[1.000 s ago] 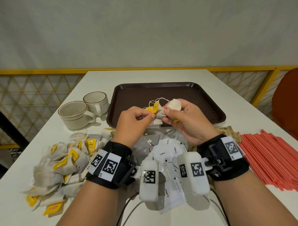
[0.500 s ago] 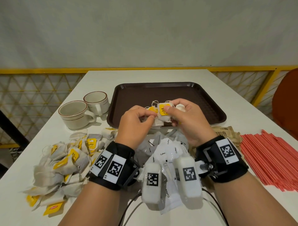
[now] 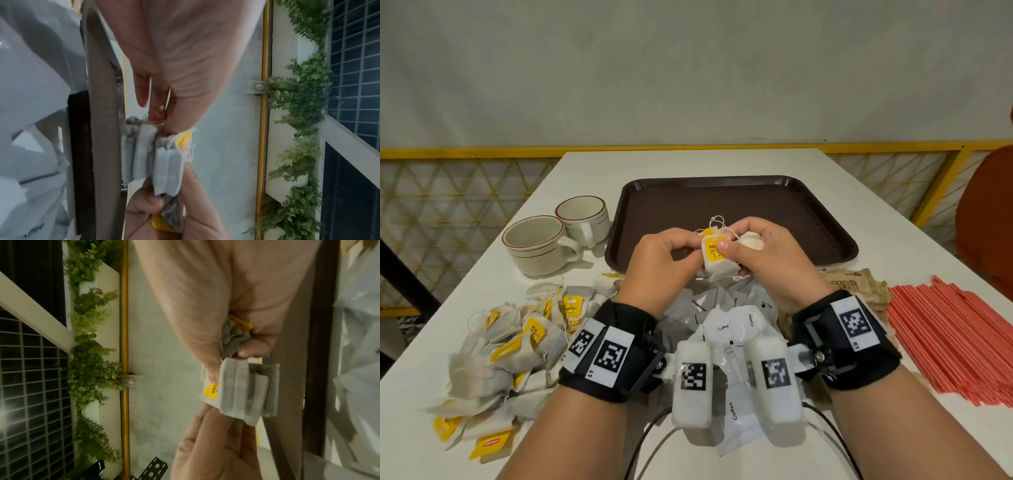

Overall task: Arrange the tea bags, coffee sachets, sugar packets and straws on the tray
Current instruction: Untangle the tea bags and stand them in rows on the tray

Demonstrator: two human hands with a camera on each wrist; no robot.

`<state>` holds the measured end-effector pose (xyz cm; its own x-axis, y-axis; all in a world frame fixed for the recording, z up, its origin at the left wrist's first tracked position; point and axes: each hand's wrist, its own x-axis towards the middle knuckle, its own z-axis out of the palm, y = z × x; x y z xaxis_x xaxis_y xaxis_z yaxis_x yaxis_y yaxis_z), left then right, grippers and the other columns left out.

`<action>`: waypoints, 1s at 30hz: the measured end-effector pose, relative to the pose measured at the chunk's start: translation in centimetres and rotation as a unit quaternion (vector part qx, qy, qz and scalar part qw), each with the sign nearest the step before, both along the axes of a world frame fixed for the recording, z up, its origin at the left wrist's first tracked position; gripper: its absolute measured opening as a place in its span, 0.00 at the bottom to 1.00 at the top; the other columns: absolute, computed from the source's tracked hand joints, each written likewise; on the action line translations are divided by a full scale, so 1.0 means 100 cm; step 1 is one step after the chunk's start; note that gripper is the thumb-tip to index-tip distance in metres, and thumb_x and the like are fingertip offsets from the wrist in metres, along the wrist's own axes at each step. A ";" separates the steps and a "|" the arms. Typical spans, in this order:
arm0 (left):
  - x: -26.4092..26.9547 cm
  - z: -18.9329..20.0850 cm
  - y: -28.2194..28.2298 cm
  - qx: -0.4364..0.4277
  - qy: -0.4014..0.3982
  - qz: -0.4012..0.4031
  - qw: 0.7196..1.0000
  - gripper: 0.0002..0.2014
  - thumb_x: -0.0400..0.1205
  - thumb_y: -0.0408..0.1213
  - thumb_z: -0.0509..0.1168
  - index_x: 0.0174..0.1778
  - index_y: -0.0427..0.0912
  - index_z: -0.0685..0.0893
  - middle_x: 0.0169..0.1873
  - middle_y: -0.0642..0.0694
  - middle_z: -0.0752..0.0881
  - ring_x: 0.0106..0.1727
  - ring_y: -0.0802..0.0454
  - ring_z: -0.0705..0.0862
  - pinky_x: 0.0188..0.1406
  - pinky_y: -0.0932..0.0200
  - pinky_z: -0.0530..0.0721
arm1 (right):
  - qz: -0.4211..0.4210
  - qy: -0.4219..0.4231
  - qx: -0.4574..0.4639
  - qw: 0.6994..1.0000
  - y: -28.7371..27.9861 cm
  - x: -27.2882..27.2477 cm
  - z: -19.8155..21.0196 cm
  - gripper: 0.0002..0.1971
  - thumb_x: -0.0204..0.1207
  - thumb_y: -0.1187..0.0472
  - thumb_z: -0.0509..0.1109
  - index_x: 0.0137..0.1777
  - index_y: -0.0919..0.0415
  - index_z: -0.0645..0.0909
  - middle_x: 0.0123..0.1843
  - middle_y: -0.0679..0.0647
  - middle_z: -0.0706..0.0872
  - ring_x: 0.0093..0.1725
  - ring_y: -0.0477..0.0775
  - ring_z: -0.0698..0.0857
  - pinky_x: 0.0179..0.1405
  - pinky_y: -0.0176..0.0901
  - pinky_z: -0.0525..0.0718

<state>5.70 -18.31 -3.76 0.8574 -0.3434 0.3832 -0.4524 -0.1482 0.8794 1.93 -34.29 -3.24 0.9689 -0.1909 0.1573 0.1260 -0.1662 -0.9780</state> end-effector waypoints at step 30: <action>0.003 -0.006 -0.007 0.039 -0.019 0.104 0.994 0.06 0.78 0.41 0.71 0.37 0.49 0.90 0.38 0.51 0.82 0.41 0.57 0.81 0.43 0.65 0.76 | 0.053 0.086 0.306 0.947 -0.002 0.002 0.009 0.15 0.81 0.78 0.55 0.60 0.69 0.79 0.56 0.66 0.83 0.45 0.53 0.82 0.45 0.39 0.87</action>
